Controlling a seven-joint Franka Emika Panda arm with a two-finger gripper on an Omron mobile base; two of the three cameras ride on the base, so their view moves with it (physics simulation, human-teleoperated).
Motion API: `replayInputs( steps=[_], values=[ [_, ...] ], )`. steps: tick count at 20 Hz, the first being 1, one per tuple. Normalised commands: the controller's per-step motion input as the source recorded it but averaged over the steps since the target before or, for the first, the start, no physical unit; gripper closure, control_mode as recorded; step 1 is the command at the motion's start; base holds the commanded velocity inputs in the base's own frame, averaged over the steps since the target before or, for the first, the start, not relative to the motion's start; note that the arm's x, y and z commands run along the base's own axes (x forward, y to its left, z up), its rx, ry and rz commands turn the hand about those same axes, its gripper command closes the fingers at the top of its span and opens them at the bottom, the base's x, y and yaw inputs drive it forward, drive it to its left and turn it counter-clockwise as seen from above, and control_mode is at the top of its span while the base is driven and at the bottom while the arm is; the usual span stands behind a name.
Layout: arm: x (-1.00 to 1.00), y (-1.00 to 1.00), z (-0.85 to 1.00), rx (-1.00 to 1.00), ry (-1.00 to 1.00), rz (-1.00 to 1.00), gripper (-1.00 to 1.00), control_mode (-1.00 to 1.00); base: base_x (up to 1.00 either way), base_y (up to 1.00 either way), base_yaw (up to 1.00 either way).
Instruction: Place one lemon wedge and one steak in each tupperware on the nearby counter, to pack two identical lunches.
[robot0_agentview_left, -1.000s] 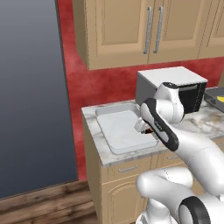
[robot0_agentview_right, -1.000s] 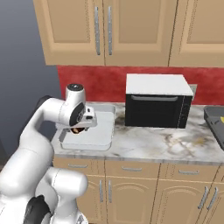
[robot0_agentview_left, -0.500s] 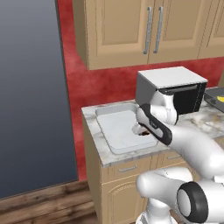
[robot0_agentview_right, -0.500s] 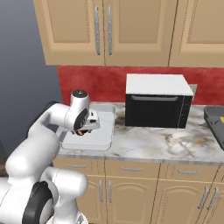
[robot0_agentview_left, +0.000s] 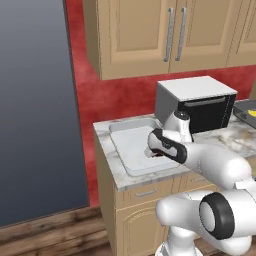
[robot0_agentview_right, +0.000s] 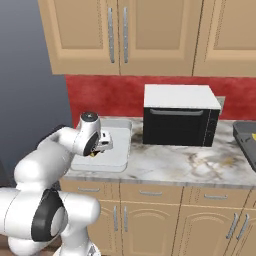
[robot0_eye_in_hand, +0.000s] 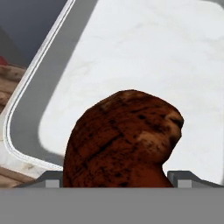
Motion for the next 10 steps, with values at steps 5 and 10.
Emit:
replayInputs(
  steps=[5, 10],
  values=[
    [0.64, 0.04, -0.15, 0.00, 0.00, 0.00, 1.00, -1.00, 0.00, 0.00, 0.00],
    [0.52, 0.01, -0.27, 0.00, 0.00, 0.00, 1.00, -1.00, 0.00, 0.00, 0.00]
  ],
)
